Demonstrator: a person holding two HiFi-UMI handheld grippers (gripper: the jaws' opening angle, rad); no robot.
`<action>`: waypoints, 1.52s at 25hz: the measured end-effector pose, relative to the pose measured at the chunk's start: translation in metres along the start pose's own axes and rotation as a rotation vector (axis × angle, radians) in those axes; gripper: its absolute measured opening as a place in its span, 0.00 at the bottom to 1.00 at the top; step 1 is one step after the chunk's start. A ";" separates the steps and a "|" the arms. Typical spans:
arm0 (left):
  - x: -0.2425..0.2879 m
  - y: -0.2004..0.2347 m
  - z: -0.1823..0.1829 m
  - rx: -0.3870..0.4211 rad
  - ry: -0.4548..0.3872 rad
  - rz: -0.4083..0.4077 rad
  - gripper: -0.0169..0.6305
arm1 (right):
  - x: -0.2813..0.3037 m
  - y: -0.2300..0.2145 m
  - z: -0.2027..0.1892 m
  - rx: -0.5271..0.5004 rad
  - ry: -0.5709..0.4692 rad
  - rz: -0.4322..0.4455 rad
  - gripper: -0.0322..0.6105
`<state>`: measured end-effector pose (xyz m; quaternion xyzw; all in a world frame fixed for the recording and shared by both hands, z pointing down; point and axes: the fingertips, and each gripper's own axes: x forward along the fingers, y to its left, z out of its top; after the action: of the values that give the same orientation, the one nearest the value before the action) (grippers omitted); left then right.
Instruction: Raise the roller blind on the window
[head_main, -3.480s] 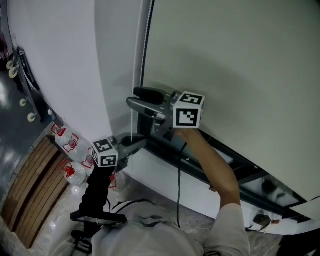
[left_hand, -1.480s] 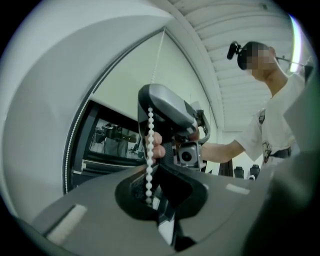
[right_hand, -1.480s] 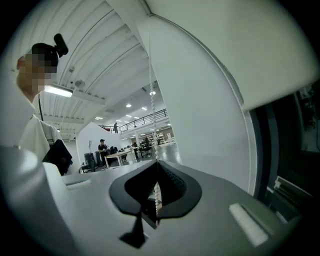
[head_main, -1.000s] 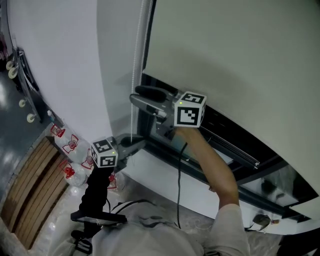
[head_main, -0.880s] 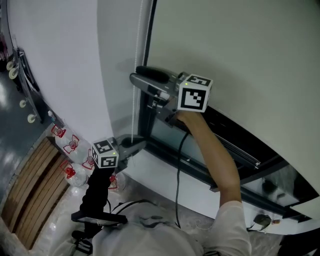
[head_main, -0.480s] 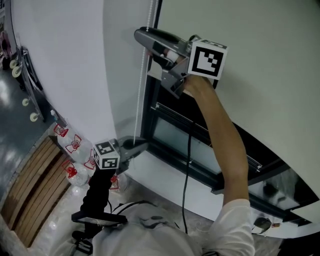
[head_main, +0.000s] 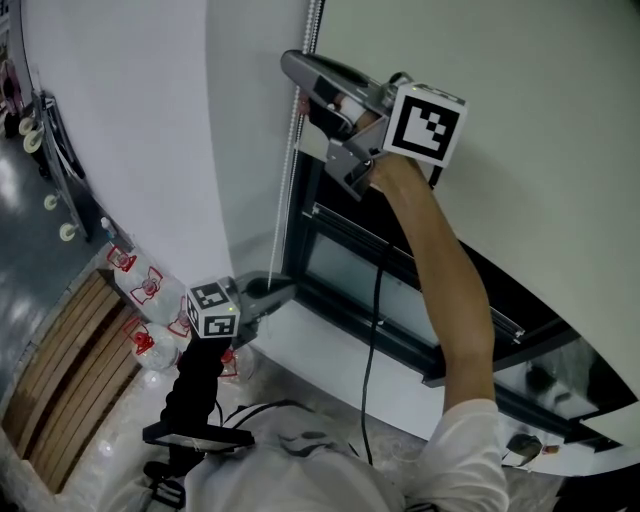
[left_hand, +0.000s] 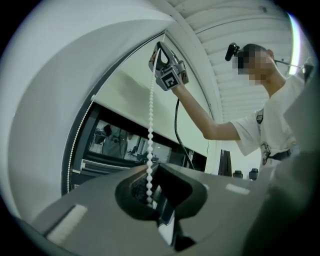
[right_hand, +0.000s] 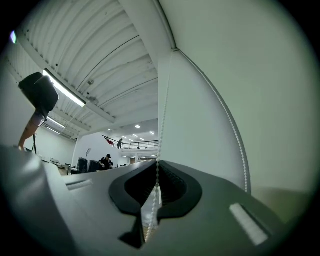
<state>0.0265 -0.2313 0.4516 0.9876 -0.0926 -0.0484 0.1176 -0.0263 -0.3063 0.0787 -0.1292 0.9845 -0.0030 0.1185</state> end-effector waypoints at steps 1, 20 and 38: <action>0.000 0.000 0.000 0.000 0.000 -0.001 0.03 | 0.000 0.001 0.000 -0.005 0.003 0.002 0.06; 0.006 0.000 0.009 0.003 -0.009 -0.008 0.03 | -0.042 0.013 -0.192 0.152 0.209 -0.060 0.06; 0.010 -0.003 0.010 0.003 -0.023 -0.040 0.03 | -0.062 0.034 -0.248 0.183 0.283 -0.011 0.28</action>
<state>0.0360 -0.2323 0.4400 0.9887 -0.0742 -0.0619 0.1142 -0.0347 -0.2634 0.3327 -0.1216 0.9862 -0.1116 -0.0100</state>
